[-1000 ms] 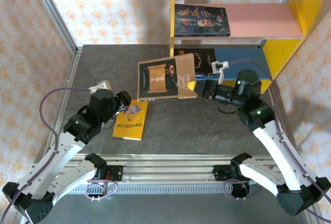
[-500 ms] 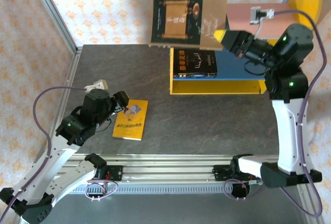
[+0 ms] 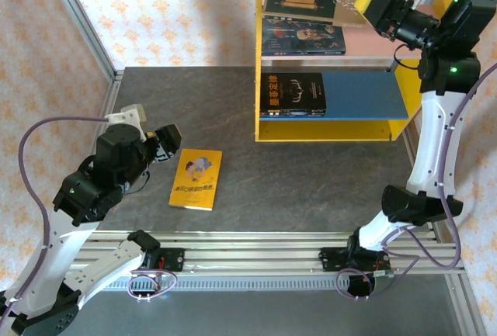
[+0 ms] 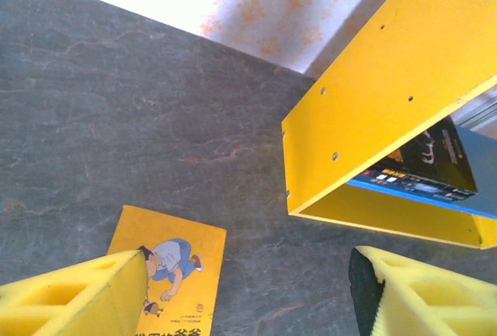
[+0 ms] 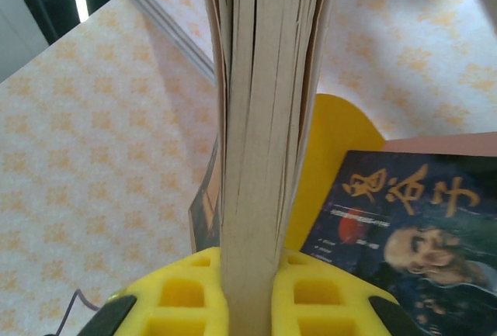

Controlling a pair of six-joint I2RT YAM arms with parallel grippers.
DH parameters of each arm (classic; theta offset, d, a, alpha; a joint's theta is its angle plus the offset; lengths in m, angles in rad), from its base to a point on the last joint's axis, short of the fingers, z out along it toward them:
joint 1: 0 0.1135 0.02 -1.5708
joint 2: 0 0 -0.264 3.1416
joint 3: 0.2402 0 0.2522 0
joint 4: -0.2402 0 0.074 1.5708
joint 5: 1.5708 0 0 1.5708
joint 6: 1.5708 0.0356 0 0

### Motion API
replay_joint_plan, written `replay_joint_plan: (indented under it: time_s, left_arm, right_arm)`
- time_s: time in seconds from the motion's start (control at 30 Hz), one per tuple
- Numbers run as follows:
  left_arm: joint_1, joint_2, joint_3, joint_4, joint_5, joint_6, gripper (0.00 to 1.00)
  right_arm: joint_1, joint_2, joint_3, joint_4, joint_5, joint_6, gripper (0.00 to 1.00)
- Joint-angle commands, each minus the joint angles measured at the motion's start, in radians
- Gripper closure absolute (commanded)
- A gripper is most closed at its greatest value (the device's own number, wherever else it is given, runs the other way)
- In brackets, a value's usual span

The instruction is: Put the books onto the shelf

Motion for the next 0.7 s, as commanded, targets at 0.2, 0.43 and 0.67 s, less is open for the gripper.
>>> replay_joint_plan:
  time_s: [0.2,0.43,0.67]
  left_arm:
    - [-0.003,0.035,0.029,-0.047,-0.017,0.099,0.30]
    - [-0.002,0.069,0.015,-0.017,0.001,0.119,0.30]
    - [-0.002,0.066,-0.004,0.016,0.018,0.111,0.30]
  right_arm:
    - [-0.020,0.085,0.056,-0.059,-0.099,-0.094,0.99]
    - [-0.008,0.103,0.021,-0.166,-0.092,-0.209,0.98]
    - [0.017,0.127,0.008,-0.223,-0.100,-0.270,0.98]
